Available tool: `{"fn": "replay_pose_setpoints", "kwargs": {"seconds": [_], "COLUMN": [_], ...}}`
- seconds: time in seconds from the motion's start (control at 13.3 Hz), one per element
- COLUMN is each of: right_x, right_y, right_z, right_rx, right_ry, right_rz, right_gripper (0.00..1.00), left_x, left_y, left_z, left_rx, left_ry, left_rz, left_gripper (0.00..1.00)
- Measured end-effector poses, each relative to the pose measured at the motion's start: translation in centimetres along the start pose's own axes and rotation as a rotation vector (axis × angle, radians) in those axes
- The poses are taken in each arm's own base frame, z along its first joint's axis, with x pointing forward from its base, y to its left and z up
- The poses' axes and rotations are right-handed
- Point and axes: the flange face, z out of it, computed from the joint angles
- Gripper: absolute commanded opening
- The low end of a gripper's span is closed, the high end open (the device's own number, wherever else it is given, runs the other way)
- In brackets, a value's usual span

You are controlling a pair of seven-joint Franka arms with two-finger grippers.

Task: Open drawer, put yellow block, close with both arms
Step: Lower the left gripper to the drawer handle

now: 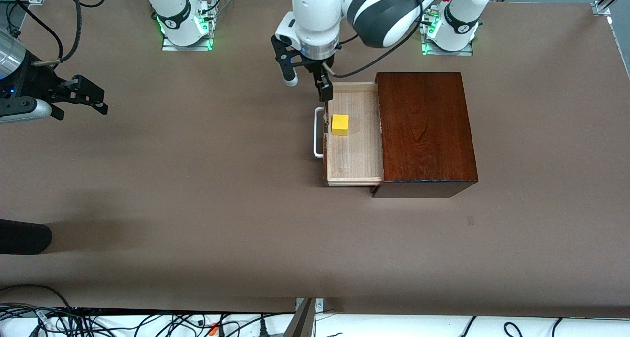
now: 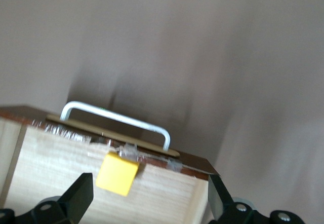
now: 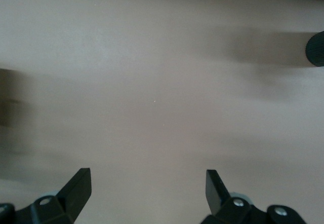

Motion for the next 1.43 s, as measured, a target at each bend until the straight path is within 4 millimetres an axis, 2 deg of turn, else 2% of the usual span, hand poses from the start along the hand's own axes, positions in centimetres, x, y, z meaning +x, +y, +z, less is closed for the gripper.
{"fn": "replay_pose_setpoints", "kwargs": {"seconds": [0.3,0.53,0.75,0.98,1.43], "right_x": [0.1,0.1,0.1,0.1,0.1], "right_y": [-0.7,-0.9,-0.7,-0.7,-0.7], "right_z": [-0.3,-0.4,-0.4,-0.3,-0.3], "right_rx": [0.000,0.001,0.000,0.000,0.001], "right_ry": [0.007,0.009,0.008,0.007,0.005], "right_rz": [-0.008,-0.010,-0.007,-0.007,-0.007], "right_gripper": [1.00,1.00,1.00,1.00,1.00], "left_x": [1.4,2.6,2.9,2.9,2.9], "left_y": [-2.2,-2.9,-3.4,-3.7,-3.5], "left_z": [4.1,7.1,9.7,10.9,12.0], "left_rx": [0.029,0.050,0.081,0.082,0.068], "left_ry": [0.005,-0.028,-0.072,-0.088,-0.102], "left_rz": [0.180,0.285,0.324,0.333,0.323], "left_gripper": [1.00,1.00,1.00,1.00,1.00]}}
